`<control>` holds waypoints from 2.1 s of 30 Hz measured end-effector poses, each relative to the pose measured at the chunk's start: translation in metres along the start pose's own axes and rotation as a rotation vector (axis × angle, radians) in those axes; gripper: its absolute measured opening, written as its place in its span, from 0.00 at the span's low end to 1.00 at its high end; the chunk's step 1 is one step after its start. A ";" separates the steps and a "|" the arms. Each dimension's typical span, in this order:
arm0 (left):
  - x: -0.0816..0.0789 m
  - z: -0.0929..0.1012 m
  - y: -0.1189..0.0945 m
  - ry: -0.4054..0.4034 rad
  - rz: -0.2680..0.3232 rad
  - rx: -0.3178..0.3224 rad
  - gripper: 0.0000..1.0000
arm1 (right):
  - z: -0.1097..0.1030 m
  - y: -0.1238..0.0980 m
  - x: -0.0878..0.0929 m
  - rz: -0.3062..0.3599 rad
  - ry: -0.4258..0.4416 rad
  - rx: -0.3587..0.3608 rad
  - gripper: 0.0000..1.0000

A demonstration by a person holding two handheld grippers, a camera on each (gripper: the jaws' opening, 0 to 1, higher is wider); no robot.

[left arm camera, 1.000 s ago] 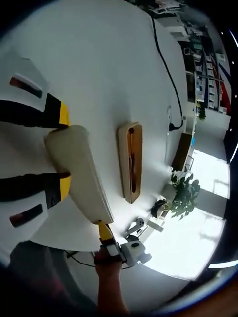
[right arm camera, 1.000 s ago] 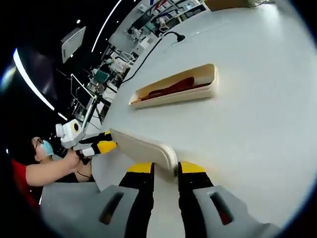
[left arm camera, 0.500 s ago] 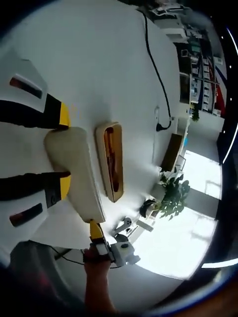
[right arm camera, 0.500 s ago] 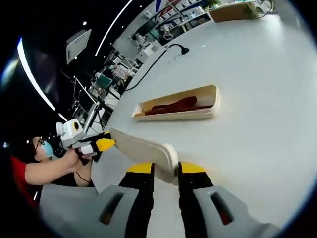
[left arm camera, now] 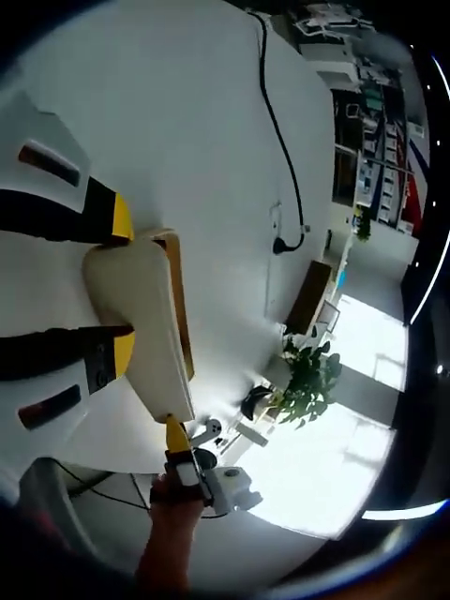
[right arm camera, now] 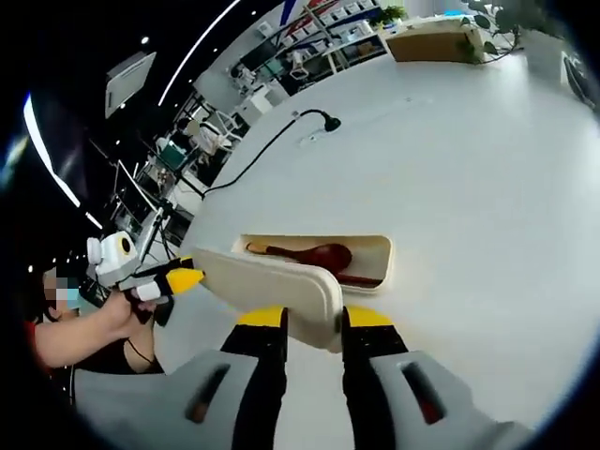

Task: Arrange the utensils inside the cutlery case until each visible utensil rests in its matching compartment.

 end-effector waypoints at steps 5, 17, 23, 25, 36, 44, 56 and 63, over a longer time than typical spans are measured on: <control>-0.010 0.008 0.008 0.069 -0.008 -0.006 0.34 | 0.003 -0.009 -0.012 -0.041 -0.129 0.080 0.22; -0.023 -0.002 0.030 0.047 -0.075 -0.043 0.35 | 0.022 0.010 -0.034 -0.117 -0.089 0.073 0.22; -0.022 -0.019 0.042 0.003 -0.177 -0.058 0.35 | 0.031 0.024 -0.037 -0.236 -0.033 0.049 0.22; -0.021 -0.015 0.039 0.033 -0.177 -0.073 0.35 | 0.030 0.028 -0.038 -0.254 -0.014 0.041 0.22; -0.022 -0.015 0.040 -0.027 -0.189 -0.053 0.34 | 0.041 0.031 -0.044 -0.296 0.056 0.020 0.22; -0.018 -0.015 0.044 -0.037 -0.225 -0.075 0.35 | 0.046 0.042 -0.052 -0.387 0.113 0.026 0.23; -0.017 -0.009 0.046 -0.020 -0.199 -0.096 0.38 | 0.052 0.044 -0.049 -0.373 0.084 0.053 0.24; -0.016 -0.008 0.045 -0.029 -0.195 -0.093 0.36 | 0.053 0.044 -0.051 -0.298 0.027 0.057 0.26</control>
Point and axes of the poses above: the point that each gripper's makers call its tool centre point, and the gripper's own axes: y roughly forward along the fingers, z roughly to its right, x roughly out of its underside, the point moved 4 cm from there along -y, roughly backward along the fingers, and after that the axes turned 1 degree about -x, right-handed, at the moved point
